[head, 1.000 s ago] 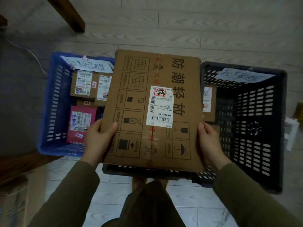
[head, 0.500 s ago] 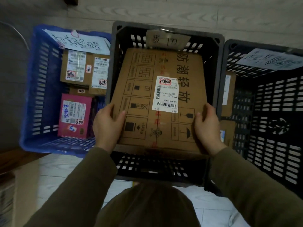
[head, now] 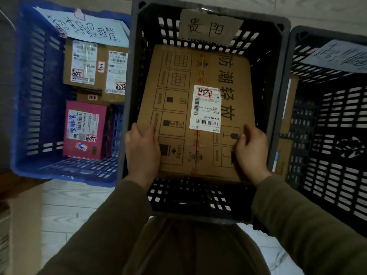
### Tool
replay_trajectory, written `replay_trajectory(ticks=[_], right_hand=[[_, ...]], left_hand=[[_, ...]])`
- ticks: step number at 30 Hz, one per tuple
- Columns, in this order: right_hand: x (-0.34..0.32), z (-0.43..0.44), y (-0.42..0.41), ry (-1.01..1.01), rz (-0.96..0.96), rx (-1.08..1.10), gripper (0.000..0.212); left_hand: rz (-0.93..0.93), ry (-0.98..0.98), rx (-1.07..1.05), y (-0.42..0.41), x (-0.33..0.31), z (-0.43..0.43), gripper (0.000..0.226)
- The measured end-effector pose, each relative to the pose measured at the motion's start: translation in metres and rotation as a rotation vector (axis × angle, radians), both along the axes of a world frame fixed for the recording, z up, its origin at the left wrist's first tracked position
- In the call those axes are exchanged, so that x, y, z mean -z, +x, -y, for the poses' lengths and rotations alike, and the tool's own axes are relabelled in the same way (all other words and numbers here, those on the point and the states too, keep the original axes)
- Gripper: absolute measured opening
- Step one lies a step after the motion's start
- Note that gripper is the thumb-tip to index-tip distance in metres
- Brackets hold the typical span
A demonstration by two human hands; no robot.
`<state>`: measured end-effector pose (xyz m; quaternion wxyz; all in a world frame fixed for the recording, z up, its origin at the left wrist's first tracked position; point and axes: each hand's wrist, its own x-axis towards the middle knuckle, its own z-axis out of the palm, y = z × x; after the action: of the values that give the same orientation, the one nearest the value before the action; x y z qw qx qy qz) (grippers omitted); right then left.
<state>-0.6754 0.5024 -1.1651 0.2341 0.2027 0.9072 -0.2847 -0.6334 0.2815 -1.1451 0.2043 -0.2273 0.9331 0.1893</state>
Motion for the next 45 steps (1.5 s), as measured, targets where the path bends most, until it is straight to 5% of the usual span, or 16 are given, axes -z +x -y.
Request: replay_trajectory(ticks=[5, 9, 18, 28, 32, 40, 45], right_hand=[[0.008, 0.002, 0.009, -0.015, 0.098, 0.003, 0.044], [0.017, 0.003, 0.009, -0.033, 0.233, -0.031, 0.038], [-0.028, 0.007, 0.011, -0.158, 0.284, -0.017, 0.047], [-0.237, 0.096, -0.012, -0.331, 0.177, -0.304, 0.041], [-0.327, 0.148, -0.007, -0.376, 0.114, -0.499, 0.03], [-0.485, 0.245, 0.078, -0.497, 0.027, -1.01, 0.026], [-0.561, 0.295, 0.185, -0.609, 0.014, -1.325, 0.026]], left_hand=[[0.169, 0.014, 0.077, -0.001, 0.019, -0.002, 0.033], [0.332, 0.243, 0.078, 0.02, 0.032, -0.013, 0.039], [0.211, 0.395, -0.043, 0.035, -0.009, -0.021, 0.027], [-0.041, 0.434, -0.244, 0.025, -0.222, 0.028, 0.051], [-0.196, 0.432, -0.424, 0.05, -0.318, 0.057, 0.042], [-0.453, 0.288, -0.892, 0.183, -0.475, 0.092, 0.054], [-0.67, 0.233, -1.138, 0.316, -0.545, 0.096, 0.041]])
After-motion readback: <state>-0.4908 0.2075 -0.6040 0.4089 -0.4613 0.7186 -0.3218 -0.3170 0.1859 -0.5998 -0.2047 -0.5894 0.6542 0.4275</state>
